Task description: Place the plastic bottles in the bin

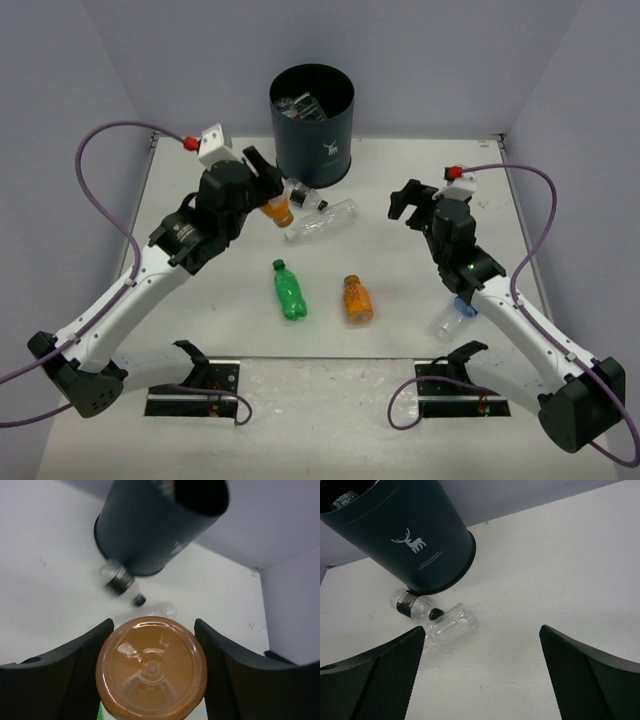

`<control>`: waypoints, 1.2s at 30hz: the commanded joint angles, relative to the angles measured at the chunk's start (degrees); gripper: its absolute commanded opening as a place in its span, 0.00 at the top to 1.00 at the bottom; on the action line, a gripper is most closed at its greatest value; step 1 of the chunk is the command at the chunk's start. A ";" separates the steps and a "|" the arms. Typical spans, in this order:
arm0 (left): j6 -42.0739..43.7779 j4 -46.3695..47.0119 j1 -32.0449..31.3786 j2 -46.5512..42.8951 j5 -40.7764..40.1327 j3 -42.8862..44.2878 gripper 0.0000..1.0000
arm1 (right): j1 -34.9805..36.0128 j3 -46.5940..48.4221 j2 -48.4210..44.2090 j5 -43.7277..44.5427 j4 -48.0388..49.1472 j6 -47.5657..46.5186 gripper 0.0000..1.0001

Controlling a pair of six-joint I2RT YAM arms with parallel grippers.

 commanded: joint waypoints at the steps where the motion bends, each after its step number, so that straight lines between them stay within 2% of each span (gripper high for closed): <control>1: 18.73 21.11 5.55 13.74 0.11 14.39 0.84 | -0.10 -1.04 -2.30 1.98 -2.08 2.65 0.01; 4: 20.57 23.35 11.85 23.17 12.10 25.06 0.90 | -0.09 -2.19 -3.57 0.89 -3.79 4.37 0.01; 8: 27.94 26.64 14.83 40.72 14.06 46.97 0.88 | -0.13 -4.40 -4.82 -3.53 -5.44 6.14 0.01; 10: 29.48 26.26 15.47 49.03 17.31 58.05 0.83 | -0.11 -5.53 -4.94 -4.74 -6.58 6.48 0.01; 12: 30.13 29.08 15.71 53.15 17.98 62.29 0.79 | -0.18 -6.06 -5.05 -4.91 -8.05 7.05 0.01; 15: 32.09 44.05 16.12 55.94 17.58 56.31 0.66 | -0.18 -6.87 -5.47 -4.99 -9.78 7.70 0.01; 19: 32.99 47.13 16.22 60.55 14.17 56.98 0.62 | -0.22 -6.98 -6.53 -5.83 -9.99 7.77 0.01; 21: 33.11 47.48 16.22 62.17 14.31 56.45 0.54 | -0.26 -7.32 -7.11 -6.87 -9.15 7.23 0.01; 22: 32.96 47.01 16.30 62.46 14.50 56.26 0.44 | -0.18 -7.33 -7.30 -7.41 -8.55 6.88 0.01; 23: 32.49 46.96 16.31 62.64 14.82 56.24 0.27 | -0.18 -7.33 -7.32 -7.68 -8.49 6.85 0.01; 25: 31.95 45.94 16.31 62.66 16.82 56.16 0.03 | -0.25 -7.10 -7.24 -8.19 -8.42 6.69 0.01; 26: 31.79 45.68 16.31 62.34 17.30 56.15 0.00 | -0.26 -6.93 -7.02 -8.28 -8.55 6.53 0.01; 36: 33.12 37.95 16.31 54.67 20.01 56.67 0.00 | -0.18 -5.62 -5.94 -10.89 -8.90 4.59 0.01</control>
